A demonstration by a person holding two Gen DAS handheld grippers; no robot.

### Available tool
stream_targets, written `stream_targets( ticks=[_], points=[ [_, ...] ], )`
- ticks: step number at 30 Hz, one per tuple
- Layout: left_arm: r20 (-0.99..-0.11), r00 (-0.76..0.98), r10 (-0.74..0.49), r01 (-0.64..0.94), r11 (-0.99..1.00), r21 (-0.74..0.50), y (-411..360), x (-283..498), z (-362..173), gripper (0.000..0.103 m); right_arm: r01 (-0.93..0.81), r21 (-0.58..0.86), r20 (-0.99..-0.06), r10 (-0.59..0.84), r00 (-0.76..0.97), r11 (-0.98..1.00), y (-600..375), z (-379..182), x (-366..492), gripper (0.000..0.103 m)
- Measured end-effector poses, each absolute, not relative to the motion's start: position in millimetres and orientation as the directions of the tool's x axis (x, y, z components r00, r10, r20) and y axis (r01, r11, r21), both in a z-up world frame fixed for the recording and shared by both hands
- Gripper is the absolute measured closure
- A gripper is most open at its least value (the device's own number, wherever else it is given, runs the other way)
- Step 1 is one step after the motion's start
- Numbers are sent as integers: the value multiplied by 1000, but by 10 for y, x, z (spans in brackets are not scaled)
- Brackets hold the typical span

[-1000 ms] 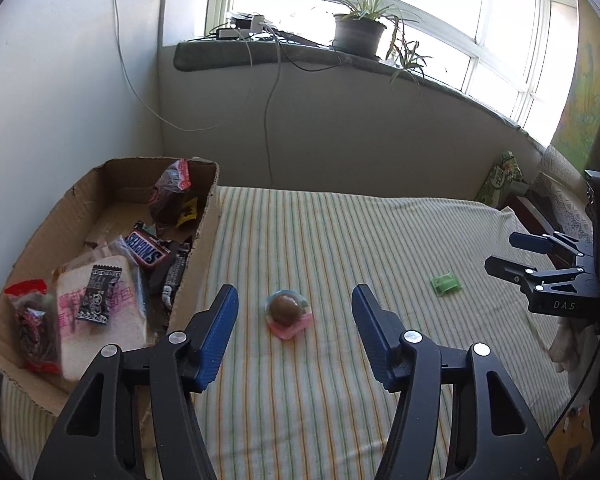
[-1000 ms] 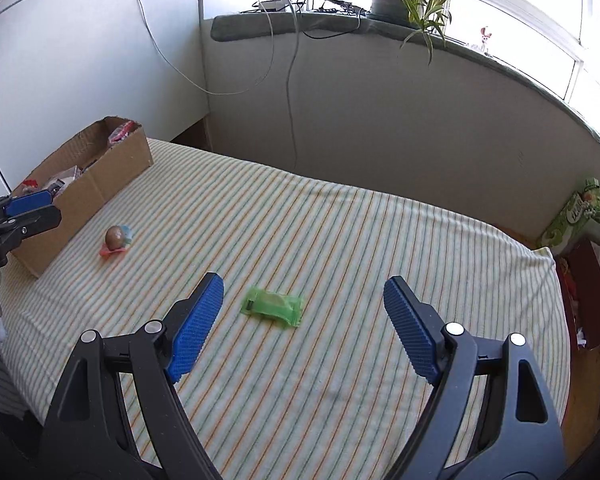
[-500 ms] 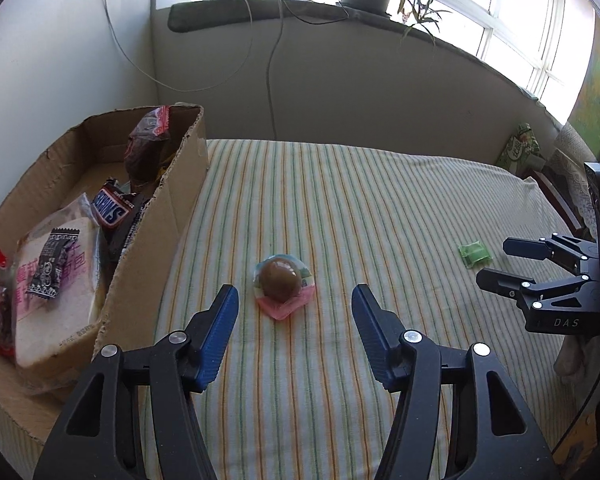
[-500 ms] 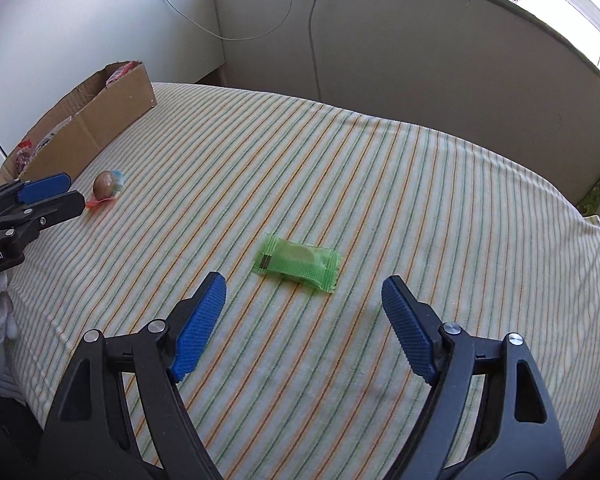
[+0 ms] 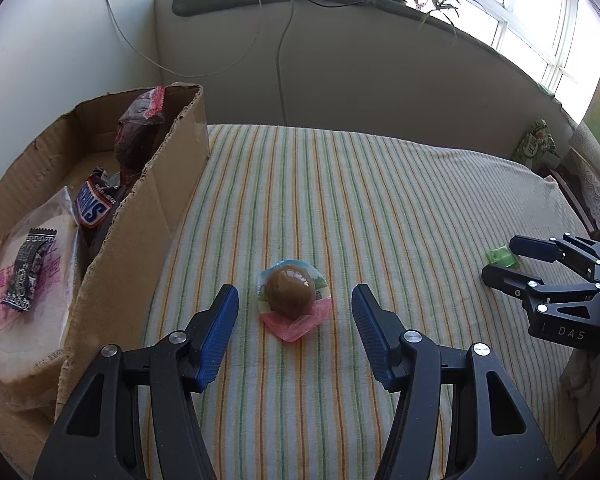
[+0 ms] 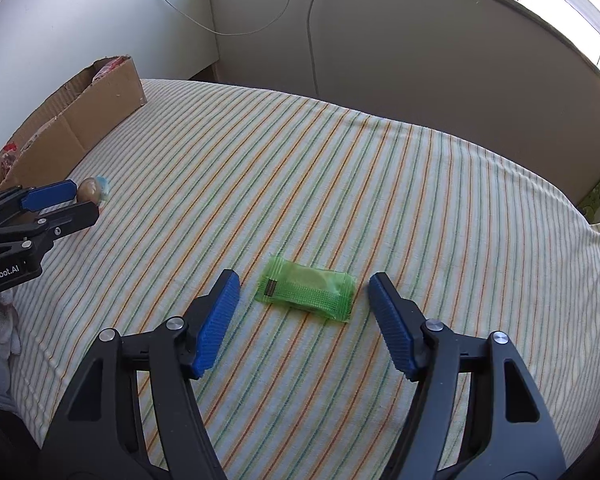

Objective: Organize snacks
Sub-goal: 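Grasp the green candy packet with the right gripper while the left gripper grasps the brown ball candy, then lift both candies and carry them over the cardboard box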

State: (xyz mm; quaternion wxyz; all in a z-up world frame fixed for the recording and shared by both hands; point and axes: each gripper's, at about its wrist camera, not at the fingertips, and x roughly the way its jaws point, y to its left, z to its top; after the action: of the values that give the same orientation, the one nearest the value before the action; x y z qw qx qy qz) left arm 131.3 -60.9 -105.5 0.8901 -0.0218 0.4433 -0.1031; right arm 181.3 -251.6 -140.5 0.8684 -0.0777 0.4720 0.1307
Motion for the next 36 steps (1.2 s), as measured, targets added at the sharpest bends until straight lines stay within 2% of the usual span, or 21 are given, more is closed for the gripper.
stream_targets(
  ticks=[2,5,11,20,36],
  points=[
    [-790,580,-198,165,978,-123,-620,1329,-1082,47,-311,-22,-839,152,522,950,-2458,-1408,1828,45],
    [-793,575,-201,163,978,-129,-613,1360,-1101,63,-317,-18,-838,159,522,948,-2426,-1405,1827,54],
    [-788,582,-201,171,977,-123,-596,1349,-1109,67,-322,-11,-836,168,522,947,-2453,-1399,1807,66],
    [-784,586,-207,204,973,-105,-697,1288,-1094,69,-342,31,-828,216,518,939,-2586,-1400,1660,71],
    [-732,636,-245,222,966,-131,-623,1096,-785,69,-342,28,-797,227,559,939,-2556,-1129,1453,72]
  ],
)
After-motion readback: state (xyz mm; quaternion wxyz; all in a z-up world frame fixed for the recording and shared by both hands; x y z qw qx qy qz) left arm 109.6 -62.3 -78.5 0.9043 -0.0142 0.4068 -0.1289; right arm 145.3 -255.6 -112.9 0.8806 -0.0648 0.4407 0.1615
